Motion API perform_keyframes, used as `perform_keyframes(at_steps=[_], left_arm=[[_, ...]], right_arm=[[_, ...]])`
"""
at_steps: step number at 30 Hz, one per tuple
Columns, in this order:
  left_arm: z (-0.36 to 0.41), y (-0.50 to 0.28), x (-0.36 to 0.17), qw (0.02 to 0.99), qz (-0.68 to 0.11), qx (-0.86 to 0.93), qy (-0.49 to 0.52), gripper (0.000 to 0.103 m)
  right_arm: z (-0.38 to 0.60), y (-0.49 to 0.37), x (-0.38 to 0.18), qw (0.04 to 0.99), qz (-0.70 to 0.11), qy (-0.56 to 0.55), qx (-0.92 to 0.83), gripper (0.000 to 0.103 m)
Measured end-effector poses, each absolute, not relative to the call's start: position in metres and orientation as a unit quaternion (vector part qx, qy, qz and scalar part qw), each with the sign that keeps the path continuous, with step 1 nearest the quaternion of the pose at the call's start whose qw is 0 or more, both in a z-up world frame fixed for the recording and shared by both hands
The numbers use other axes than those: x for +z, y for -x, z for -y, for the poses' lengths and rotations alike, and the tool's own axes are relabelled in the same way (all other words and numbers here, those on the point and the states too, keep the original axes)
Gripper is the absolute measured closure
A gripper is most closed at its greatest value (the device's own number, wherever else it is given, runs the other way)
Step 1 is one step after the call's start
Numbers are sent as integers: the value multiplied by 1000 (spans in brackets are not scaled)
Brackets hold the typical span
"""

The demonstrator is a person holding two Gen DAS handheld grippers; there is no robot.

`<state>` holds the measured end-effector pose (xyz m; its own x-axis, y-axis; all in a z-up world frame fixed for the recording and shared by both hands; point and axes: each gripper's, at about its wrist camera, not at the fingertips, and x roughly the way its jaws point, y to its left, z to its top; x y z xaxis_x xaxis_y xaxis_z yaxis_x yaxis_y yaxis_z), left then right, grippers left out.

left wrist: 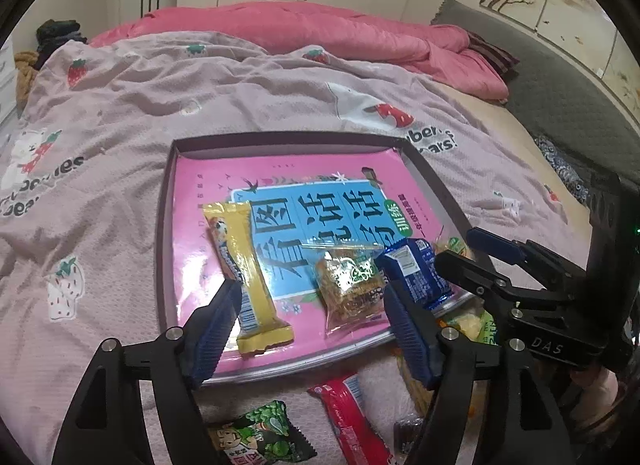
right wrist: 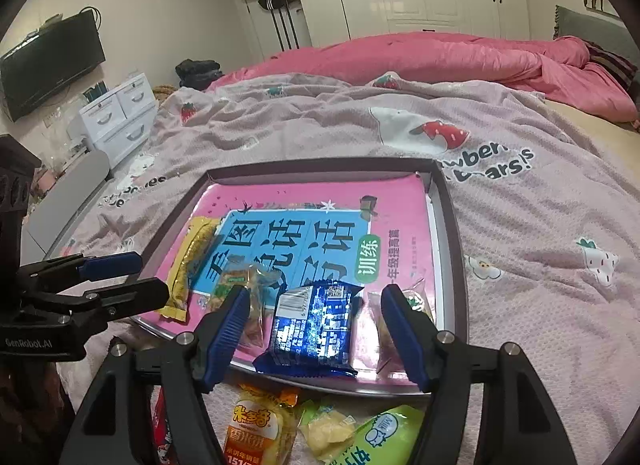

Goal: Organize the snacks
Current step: 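Withdraw both tools from the tray toward the remaining snacks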

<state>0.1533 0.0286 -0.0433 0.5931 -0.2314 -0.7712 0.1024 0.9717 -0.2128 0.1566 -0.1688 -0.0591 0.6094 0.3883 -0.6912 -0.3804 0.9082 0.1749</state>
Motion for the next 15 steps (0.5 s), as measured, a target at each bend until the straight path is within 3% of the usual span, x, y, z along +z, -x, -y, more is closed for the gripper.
perform_keyframes(at_steps=[15], left_arm=[[-45, -145, -28, 897, -429, -76, 79, 27]], right_arm=[[185, -149, -41, 909, -361, -25, 208, 27]])
